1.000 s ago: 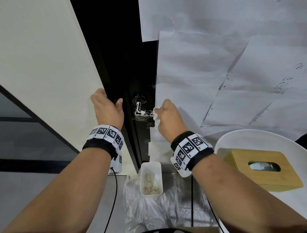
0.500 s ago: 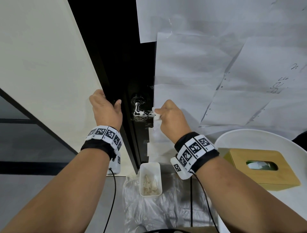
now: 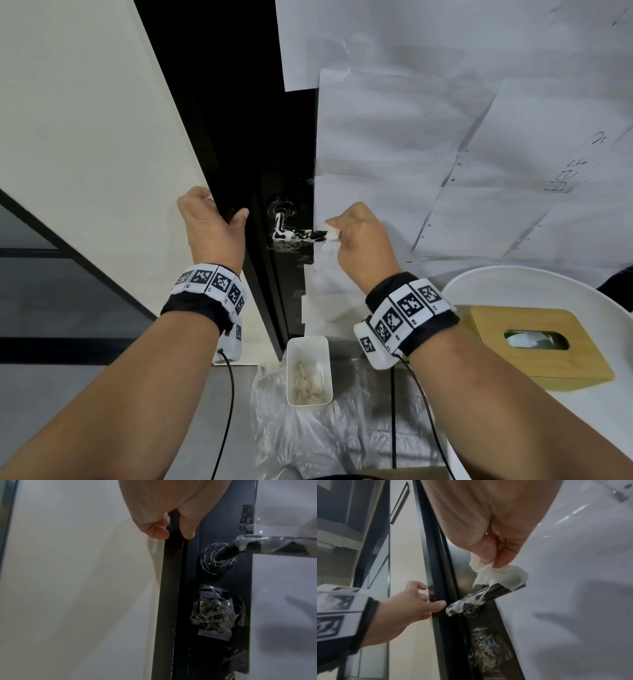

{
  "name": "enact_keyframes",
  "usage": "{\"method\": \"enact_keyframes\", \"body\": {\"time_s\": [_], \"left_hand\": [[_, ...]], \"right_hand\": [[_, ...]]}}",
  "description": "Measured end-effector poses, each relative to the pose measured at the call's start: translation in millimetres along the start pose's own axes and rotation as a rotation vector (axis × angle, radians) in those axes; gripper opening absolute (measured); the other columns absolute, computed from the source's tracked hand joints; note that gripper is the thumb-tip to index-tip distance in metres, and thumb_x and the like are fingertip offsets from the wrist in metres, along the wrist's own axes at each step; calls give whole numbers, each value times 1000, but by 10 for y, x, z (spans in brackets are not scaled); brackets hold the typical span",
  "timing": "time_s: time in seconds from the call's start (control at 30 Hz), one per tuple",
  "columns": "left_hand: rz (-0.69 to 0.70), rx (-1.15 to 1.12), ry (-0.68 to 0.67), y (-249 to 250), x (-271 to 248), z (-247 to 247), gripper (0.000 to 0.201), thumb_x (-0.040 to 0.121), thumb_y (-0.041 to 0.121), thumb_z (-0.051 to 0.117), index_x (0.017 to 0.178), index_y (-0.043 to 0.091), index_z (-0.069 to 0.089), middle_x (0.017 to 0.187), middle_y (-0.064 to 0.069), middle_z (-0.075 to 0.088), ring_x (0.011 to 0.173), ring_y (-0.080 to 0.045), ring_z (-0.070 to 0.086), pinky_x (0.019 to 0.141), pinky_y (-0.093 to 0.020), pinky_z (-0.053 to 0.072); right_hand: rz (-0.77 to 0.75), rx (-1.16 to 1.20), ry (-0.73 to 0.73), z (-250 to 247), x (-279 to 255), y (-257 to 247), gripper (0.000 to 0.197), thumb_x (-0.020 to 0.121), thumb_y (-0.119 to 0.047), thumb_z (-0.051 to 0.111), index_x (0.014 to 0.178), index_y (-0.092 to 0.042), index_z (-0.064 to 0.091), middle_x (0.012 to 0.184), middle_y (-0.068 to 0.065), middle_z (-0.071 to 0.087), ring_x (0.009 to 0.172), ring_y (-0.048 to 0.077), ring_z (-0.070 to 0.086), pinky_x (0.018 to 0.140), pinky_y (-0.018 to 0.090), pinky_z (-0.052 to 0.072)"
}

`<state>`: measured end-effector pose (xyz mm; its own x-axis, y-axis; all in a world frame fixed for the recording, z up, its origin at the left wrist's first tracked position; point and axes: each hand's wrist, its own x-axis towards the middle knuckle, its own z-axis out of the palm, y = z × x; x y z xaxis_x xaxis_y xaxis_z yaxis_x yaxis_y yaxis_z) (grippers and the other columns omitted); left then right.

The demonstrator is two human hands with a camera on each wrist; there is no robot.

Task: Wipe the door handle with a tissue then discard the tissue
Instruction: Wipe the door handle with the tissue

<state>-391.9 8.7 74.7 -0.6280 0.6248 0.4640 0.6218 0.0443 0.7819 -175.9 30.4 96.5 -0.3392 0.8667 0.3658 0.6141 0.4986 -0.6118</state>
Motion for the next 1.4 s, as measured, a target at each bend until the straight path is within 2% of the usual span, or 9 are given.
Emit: {"method": "enact_keyframes", "body": {"time_s": [0.17, 0.37, 0.5, 0.7, 0.83, 0.93, 1.03, 1.17, 1.4], "left_hand": [[74, 95, -48, 46, -13, 1, 41, 84, 11, 68, 117, 10, 44, 114, -13, 41, 81, -20, 50, 70, -29, 50], [170, 123, -86, 24, -29, -40, 20, 88, 8, 63, 105, 11, 52, 106, -10, 45, 80, -21, 49, 72, -30, 46], [303, 184, -158, -74, -17, -34, 29, 89, 6, 60, 117, 13, 61, 94, -9, 49, 83, -25, 51, 75, -30, 45], [273, 135, -176, -112, -36, -32, 33, 88, 16, 63, 122, 18, 61, 92, 5, 44, 83, -18, 52, 77, -28, 50], [275, 148, -164, -77, -45, -44, 29, 90, 15, 61, 118, 15, 63, 92, 1, 46, 80, -16, 52, 74, -23, 44], [264, 152, -167, -49, -58, -62, 26, 90, 15, 61, 115, 14, 64, 92, -2, 48, 77, -14, 50, 73, -19, 39], [255, 149, -182, -45, -63, -74, 25, 89, 14, 61, 114, 13, 64, 94, -4, 50, 79, -14, 51, 73, -19, 39], [250, 163, -198, -33, -61, -80, 23, 89, 16, 61, 112, 13, 64, 98, -5, 51, 83, -18, 54, 74, -22, 41], [278, 113, -231, 26, -109, -88, 17, 90, 23, 62, 105, 19, 67, 96, 2, 52, 87, -18, 56, 76, -30, 50]], "right_hand": [[112, -163, -88, -48, 157, 139, 44, 72, 16, 44, 102, -7, 68, 93, 14, 60, 91, 31, 52, 74, 27, 35], [55, -162, -212, 90, 119, -66, 49, 74, 15, 41, 109, -8, 67, 103, 12, 65, 99, 31, 49, 86, 29, 38], [32, 10, -156, -5, 82, -164, 42, 76, 12, 46, 103, -9, 70, 101, 11, 69, 97, 27, 56, 87, 30, 43], [115, -81, -74, 47, 108, -21, 39, 75, 11, 48, 101, -8, 69, 97, 11, 66, 92, 26, 54, 84, 32, 46], [48, -15, -133, 102, 6, -175, 42, 79, 12, 48, 110, -8, 68, 107, 12, 68, 101, 27, 58, 87, 25, 42], [95, 149, -92, 2, -4, -232, 35, 78, 8, 52, 103, -8, 71, 98, 12, 70, 93, 26, 62, 83, 26, 47], [111, 66, -30, -55, 16, -157, 37, 80, 9, 50, 107, -7, 69, 103, 15, 68, 99, 28, 59, 88, 27, 43], [75, 41, -116, 55, -15, -185, 38, 83, 8, 48, 111, -9, 68, 109, 14, 68, 103, 28, 60, 92, 28, 45], [240, 351, -107, 52, -8, -237, 29, 87, -1, 45, 95, -20, 65, 89, 3, 71, 79, 16, 64, 67, 20, 51]]}}
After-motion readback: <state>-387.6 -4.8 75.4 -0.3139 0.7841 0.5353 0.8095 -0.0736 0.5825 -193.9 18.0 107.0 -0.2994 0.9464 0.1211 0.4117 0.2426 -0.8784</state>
